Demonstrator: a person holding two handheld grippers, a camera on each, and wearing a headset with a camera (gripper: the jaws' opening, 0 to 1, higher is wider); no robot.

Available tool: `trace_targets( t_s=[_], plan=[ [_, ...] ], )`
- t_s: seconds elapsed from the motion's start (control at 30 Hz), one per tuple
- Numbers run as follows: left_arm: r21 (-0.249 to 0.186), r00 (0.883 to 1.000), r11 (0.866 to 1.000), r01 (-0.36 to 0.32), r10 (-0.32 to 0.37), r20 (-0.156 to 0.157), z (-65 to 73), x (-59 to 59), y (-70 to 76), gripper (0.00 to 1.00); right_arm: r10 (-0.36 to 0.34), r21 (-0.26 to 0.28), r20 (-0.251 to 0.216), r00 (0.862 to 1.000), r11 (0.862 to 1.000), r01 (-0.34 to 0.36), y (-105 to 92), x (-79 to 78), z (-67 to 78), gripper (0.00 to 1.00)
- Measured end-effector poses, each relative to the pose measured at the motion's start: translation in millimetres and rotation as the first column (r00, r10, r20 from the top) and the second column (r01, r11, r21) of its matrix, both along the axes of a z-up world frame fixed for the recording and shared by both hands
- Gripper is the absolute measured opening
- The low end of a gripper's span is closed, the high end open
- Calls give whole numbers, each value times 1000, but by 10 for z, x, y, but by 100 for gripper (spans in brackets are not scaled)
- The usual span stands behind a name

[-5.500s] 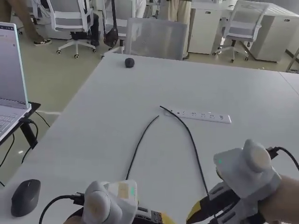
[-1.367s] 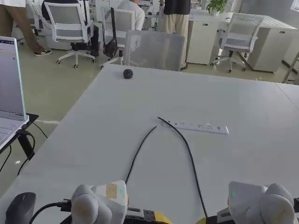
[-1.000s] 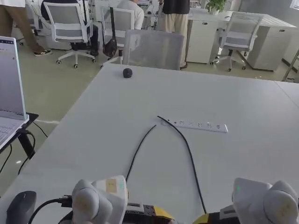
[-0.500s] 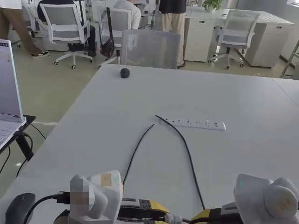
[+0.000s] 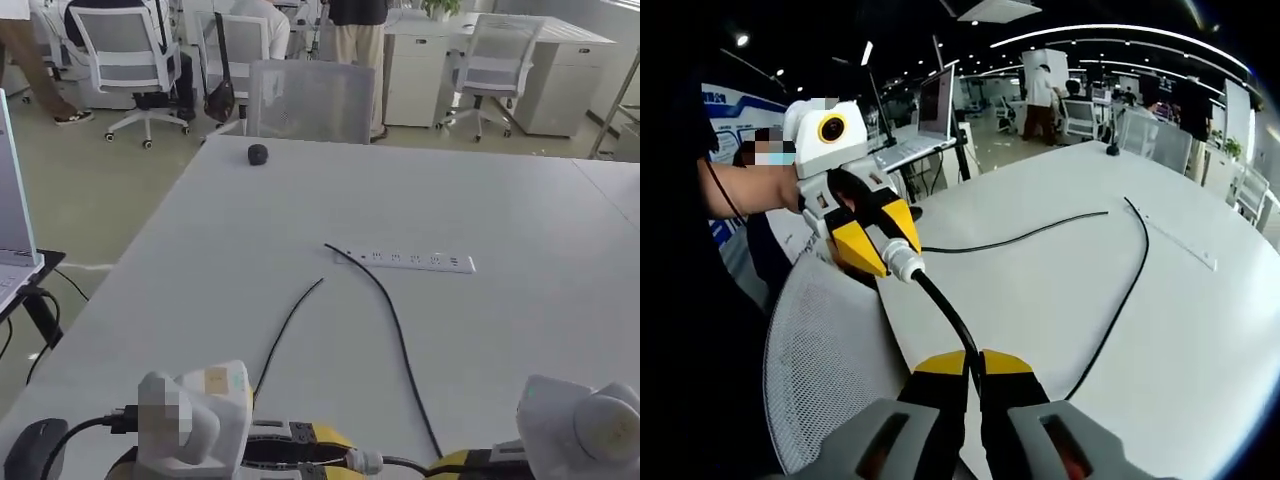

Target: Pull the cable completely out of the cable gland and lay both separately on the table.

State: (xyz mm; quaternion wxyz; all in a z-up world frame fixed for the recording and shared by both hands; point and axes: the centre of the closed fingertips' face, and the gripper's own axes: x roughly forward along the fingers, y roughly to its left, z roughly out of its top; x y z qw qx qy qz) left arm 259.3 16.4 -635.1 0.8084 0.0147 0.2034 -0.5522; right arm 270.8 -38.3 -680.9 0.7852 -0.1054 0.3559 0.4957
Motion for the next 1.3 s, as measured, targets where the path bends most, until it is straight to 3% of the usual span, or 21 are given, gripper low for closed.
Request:
trace_targets(
  t_s=[0.2,0.3,0.4,0.53,0.6,0.73,0.83,1.0,1.1,1.2,1.3],
  plan=[
    [3,1000,1000,-7,7,0,-15,-2,2,14,-40,-4,-21,999,999,39,-28,12,-55,0],
    [1,1000,1000,-13,13,-7,-22,-10,10,14,-22,2,-26,999,1000,22,-16,-16,-62,0],
    [8,1000,1000,-15,15,-11,-44,-20,25,15,2,-4,9,1000,1000,-2,-9,-22,-55,0],
    [9,999,999,-36,36,-12,-49,0,52,15,25,1,13,1000,1000,-25,4,-55,-51,0],
    [2,999,999,-35,35,-18,-42,-6,50,15,65,-2,45,997,998,-65,17,-79,-29,1],
    [1,999,999,-33,33,-23,-48,-6,58,15,50,18,45,998,999,-51,3,-44,34,2],
    [1,999,999,-33,33,-21,-47,8,54,15,35,33,65,997,999,-37,37,-5,138,12],
    [-3,999,1000,-29,29,-29,-48,14,27,15,125,-40,168,978,992,-120,178,-12,321,16],
    [-3,999,1000,-24,23,-28,-43,16,14,15,183,-82,201,962,982,-170,321,-63,396,15],
    [-4,999,1000,-19,19,-32,-40,22,11,15,216,-169,248,945,970,-177,343,-24,398,11],
    [-3,999,1000,-17,17,-30,-33,31,11,15,253,-199,257,933,958,-205,398,-68,384,10]
  ],
)
